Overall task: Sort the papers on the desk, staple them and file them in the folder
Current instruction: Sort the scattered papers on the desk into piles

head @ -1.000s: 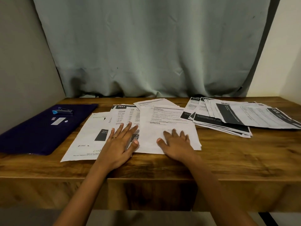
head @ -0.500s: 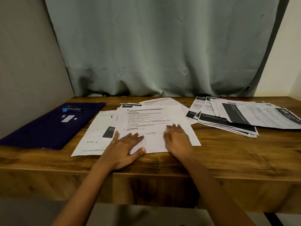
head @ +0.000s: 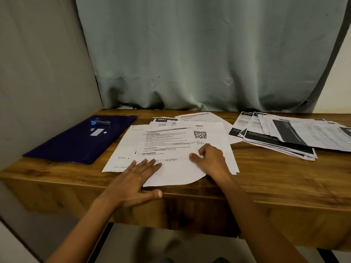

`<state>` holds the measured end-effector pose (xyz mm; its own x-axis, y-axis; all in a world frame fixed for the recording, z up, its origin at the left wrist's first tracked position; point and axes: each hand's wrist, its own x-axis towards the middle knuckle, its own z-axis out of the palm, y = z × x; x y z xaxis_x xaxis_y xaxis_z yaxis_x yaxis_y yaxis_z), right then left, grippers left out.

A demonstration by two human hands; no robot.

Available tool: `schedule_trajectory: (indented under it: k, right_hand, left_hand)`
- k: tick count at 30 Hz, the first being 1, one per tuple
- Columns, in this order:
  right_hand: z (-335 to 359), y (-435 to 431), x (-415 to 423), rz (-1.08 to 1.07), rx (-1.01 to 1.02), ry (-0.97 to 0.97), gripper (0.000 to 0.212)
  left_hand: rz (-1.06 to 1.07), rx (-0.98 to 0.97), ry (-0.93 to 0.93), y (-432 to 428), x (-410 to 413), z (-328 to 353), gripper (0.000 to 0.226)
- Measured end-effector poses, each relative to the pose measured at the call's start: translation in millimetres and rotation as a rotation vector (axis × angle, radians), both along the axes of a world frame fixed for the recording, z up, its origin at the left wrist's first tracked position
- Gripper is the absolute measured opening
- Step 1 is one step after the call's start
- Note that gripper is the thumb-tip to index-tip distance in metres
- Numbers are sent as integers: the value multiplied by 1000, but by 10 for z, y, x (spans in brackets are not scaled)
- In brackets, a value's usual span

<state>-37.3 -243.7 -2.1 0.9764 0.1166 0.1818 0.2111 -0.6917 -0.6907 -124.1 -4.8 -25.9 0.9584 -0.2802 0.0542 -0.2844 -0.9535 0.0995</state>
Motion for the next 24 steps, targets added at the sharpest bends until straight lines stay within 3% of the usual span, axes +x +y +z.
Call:
schedule_trajectory:
  k: [5, 8, 14, 19, 24]
  right_hand:
    - [130, 146, -69, 26, 244, 31, 16]
    - [175, 266, -93, 11, 426, 14, 18]
    - [183, 689, -157, 1, 634, 42, 22]
    - [253, 1317, -300, 63, 557, 66, 29]
    - [287, 1959, -479, 133, 423, 122, 52]
  left_hand:
    - [0, 98, -54, 44, -77, -31, 102]
    - [12, 158, -99, 96, -179, 7, 89]
    - [87, 145, -391, 533, -422, 210, 61]
    - [280, 167, -407, 1121, -612, 349, 67]
    - [339, 26, -415, 1309, -708, 277, 70]
